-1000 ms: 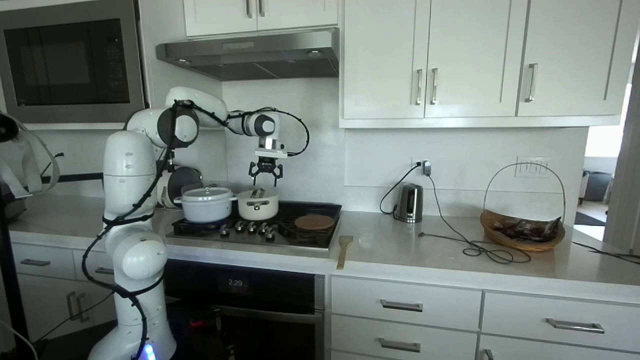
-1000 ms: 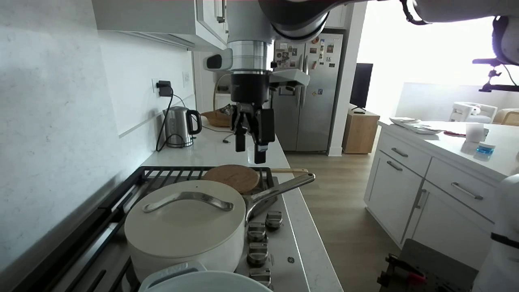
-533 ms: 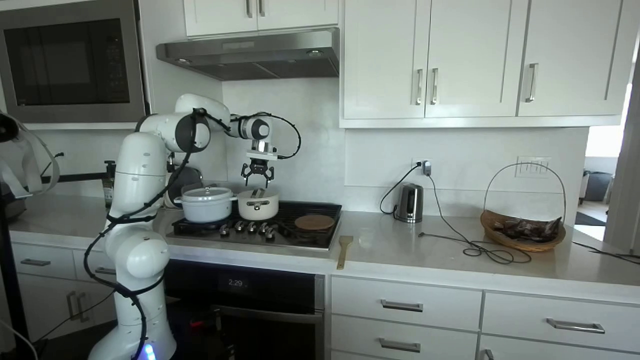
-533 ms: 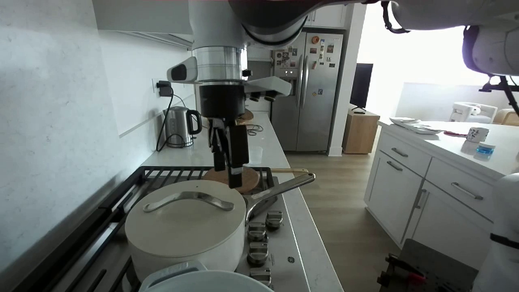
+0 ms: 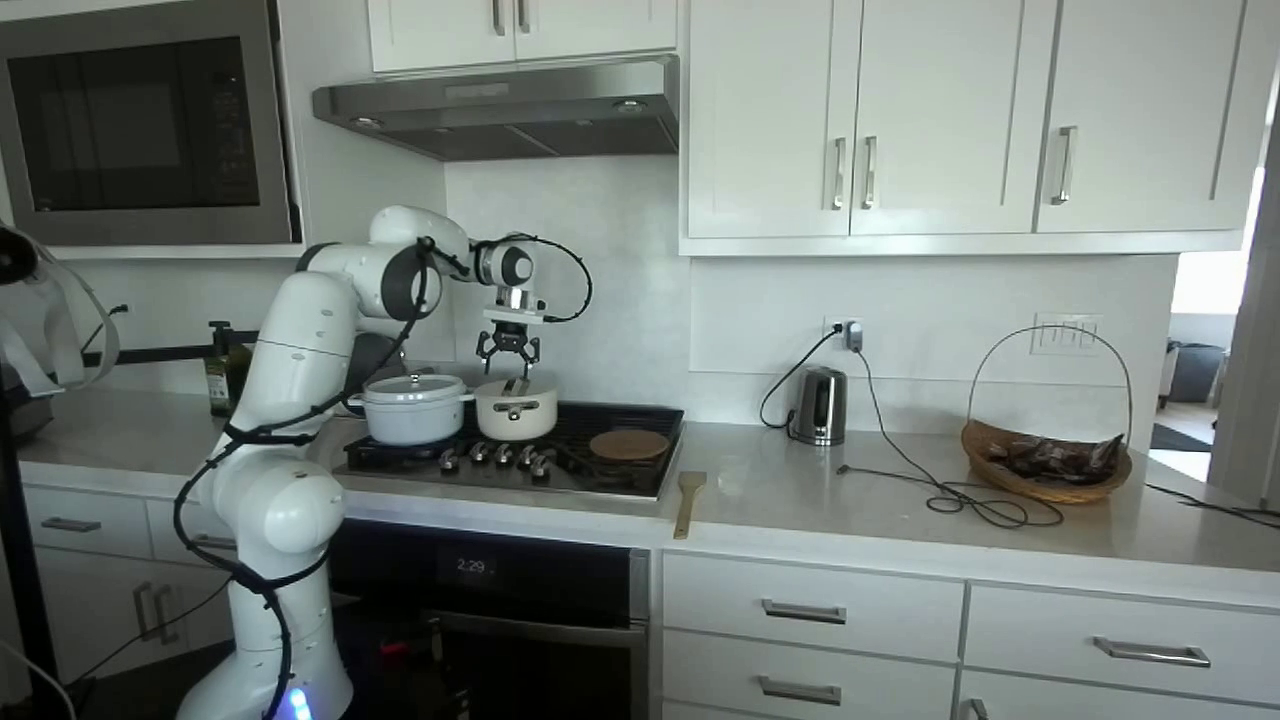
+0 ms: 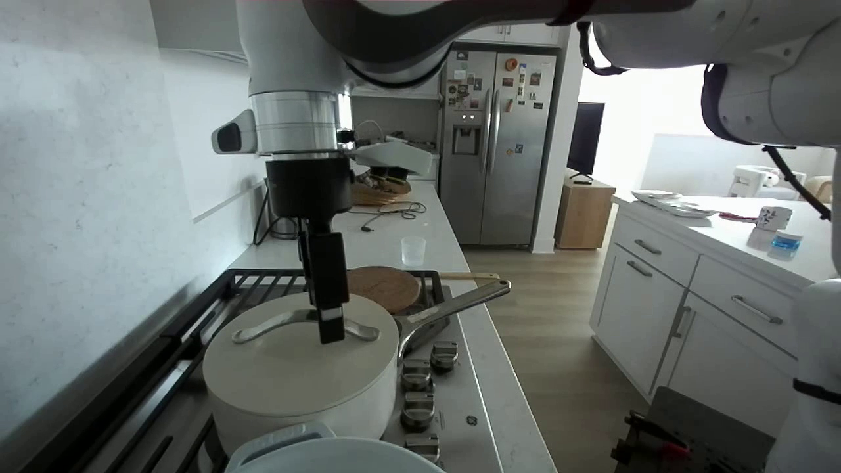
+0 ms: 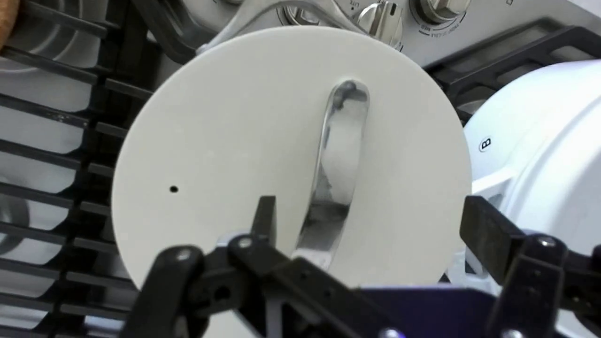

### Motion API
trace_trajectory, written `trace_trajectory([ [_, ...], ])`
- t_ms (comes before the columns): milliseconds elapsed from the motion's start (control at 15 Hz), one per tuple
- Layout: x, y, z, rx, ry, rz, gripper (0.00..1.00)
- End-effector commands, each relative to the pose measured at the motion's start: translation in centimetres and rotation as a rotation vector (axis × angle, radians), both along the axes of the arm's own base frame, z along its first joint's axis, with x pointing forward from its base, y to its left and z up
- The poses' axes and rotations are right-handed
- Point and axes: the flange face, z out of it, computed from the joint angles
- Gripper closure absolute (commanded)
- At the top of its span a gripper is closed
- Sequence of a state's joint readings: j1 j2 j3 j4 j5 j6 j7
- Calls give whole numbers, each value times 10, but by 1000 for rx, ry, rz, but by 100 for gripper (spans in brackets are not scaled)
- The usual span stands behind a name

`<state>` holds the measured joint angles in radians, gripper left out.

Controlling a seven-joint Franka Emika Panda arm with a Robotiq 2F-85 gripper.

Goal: Remove the lid from the pot on the right side of the stove

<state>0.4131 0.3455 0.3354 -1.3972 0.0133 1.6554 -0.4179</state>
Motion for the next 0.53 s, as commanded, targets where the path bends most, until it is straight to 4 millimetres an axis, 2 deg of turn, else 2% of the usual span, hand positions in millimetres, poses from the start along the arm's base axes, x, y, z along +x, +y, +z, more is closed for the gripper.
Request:
trace_trajectory([
  [0,5,17,-1,-42,-10,-19,0],
  [400,15,19,-7,-84,-26,-14,0],
  [467,16,19,-5,-86,-31,-12,25],
])
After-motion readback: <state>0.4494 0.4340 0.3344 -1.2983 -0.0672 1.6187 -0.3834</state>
